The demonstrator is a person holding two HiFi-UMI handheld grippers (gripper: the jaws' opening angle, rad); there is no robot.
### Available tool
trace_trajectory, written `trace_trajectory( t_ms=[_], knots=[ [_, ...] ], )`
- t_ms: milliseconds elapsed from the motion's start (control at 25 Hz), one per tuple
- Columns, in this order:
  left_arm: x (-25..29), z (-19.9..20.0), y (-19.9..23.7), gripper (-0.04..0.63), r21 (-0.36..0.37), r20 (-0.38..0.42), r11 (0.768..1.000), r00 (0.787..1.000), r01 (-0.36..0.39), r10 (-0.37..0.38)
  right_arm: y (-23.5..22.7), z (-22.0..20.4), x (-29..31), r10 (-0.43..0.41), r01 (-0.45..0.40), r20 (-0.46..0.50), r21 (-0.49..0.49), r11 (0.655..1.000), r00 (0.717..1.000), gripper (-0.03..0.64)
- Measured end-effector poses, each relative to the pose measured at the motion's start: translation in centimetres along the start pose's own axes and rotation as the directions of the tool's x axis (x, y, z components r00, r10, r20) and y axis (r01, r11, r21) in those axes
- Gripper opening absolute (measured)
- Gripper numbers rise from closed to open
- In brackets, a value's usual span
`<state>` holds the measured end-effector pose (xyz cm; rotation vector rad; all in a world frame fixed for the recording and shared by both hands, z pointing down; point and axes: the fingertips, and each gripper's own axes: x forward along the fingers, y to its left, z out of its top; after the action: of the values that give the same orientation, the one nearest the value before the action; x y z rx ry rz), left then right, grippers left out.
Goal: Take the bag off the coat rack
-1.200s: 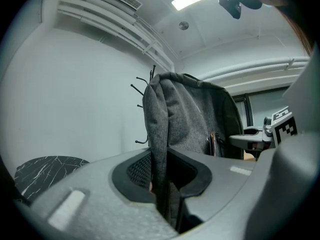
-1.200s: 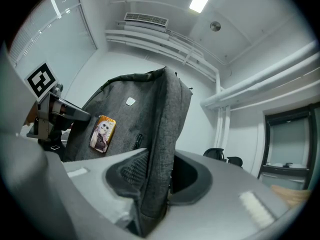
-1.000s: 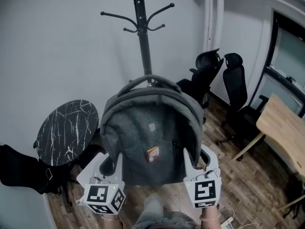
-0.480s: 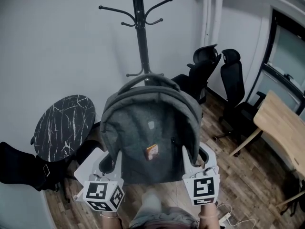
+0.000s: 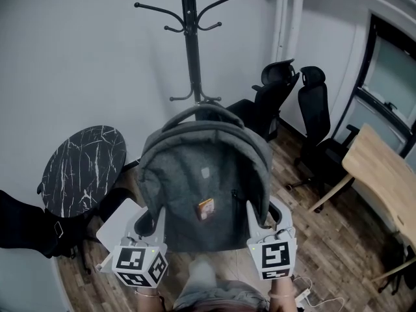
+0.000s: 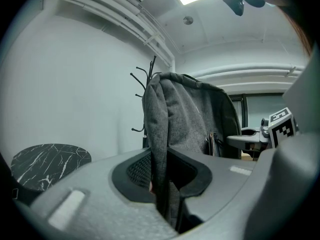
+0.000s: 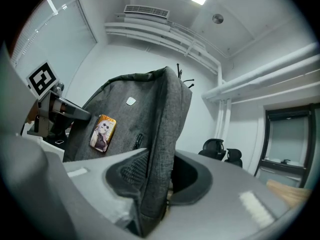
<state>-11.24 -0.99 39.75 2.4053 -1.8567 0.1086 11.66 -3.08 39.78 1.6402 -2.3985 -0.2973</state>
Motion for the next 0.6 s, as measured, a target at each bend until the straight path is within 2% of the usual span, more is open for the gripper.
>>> trace_trajectory(
  t_ms=[600],
  knots=[
    [0.25,-0.55,0.08,0.069,-0.012,-0.026,1.0,1.0,-0.007,0.007,0.04,-0.65,0.52,0.008,-0.007,-0.022,0.014,1.0,1.0,0.112]
  ],
)
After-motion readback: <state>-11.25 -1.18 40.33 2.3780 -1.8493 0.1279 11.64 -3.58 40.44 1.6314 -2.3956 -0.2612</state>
